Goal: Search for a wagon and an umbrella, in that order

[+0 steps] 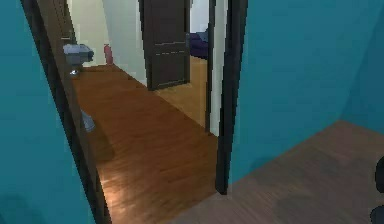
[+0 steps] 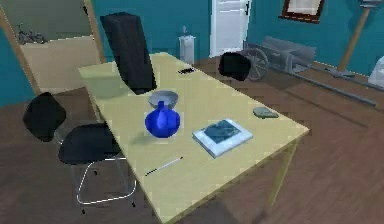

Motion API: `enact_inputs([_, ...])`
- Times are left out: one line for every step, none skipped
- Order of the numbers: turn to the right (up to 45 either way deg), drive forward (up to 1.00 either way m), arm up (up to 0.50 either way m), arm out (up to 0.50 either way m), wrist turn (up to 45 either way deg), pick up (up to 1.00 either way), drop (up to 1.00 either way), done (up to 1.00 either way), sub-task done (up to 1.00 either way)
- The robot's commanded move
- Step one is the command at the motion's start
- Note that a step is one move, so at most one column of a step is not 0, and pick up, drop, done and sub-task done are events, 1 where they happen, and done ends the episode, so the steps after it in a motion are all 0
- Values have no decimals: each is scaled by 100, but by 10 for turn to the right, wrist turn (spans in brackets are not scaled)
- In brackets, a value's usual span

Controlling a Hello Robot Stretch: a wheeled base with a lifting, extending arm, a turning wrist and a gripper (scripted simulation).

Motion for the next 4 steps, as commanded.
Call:
enact_inputs([0,90,0,0,0,0,0,0,0])
enact_inputs([390,0,0,0,0,0,0,0,0])
enact_inputs([0,5,0,0,0,0,0,0,0])
enact_inputs([-450,0,0,0,0,0,0,0,0])
